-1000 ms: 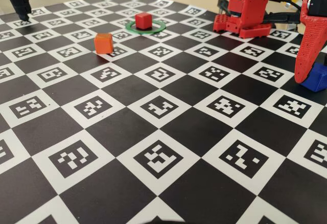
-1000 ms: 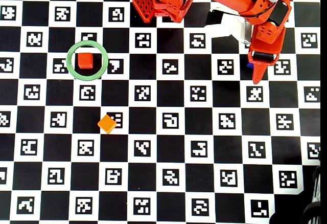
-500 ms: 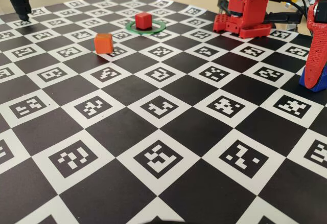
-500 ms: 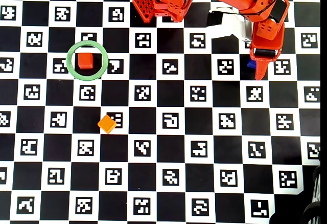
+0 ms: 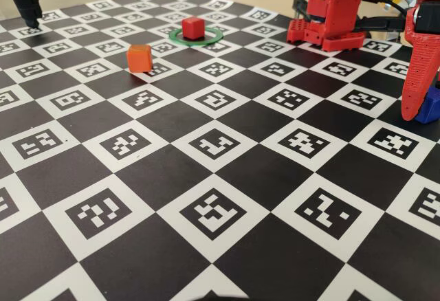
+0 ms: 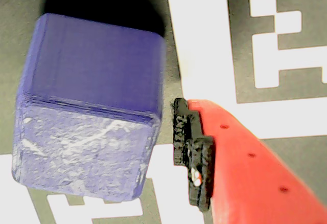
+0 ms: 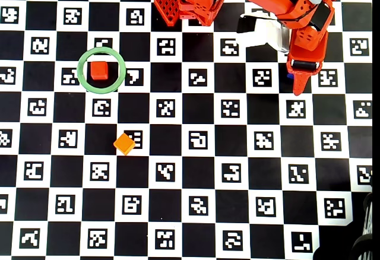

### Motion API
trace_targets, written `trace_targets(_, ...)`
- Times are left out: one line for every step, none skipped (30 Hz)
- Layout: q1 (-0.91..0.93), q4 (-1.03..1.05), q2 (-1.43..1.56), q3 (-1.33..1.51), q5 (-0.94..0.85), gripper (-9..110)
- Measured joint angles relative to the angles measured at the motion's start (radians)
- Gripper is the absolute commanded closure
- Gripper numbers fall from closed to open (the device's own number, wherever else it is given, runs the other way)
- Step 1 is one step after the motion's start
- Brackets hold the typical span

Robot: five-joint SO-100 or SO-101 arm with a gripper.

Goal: Grab the red cube then put it in the green circle then put the blue cube on top and finally the orange cube on top

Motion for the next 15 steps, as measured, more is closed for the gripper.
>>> trace_targets(0.0,0.0,0.0,0.0,-0.009,64)
trace_targets(-0.005,0.0,0.0,0.0,-0.017,64)
trace_targets(-0.009,0.0,0.0,0.0,-0.023,64)
trace_targets(-0.012,0.0,0.0,0.0,-0.028,64)
trace_targets(-0.012,0.0,0.0,0.0,-0.032,64)
trace_targets(-0.014,0.0,0.0,0.002,-0.035,64)
trace_targets(-0.014,0.0,0.0,0.003,-0.038,65)
trace_targets(-0.014,0.0,0.0,0.003,-0.038,65)
trace_targets(-0.014,0.0,0.0,0.003,-0.038,65)
trace_targets(-0.014,0.0,0.0,0.003,-0.035,65)
trace_targets(-0.014,0.0,0.0,0.003,-0.026,65)
trace_targets(-0.014,-0.002,0.0,0.003,-0.015,65)
trace_targets(-0.014,-0.006,0.0,0.003,-0.002,65)
trace_targets(-0.012,-0.012,0.0,0.003,0.012,65)
trace_targets(-0.011,-0.018,0.0,0.003,0.028,65)
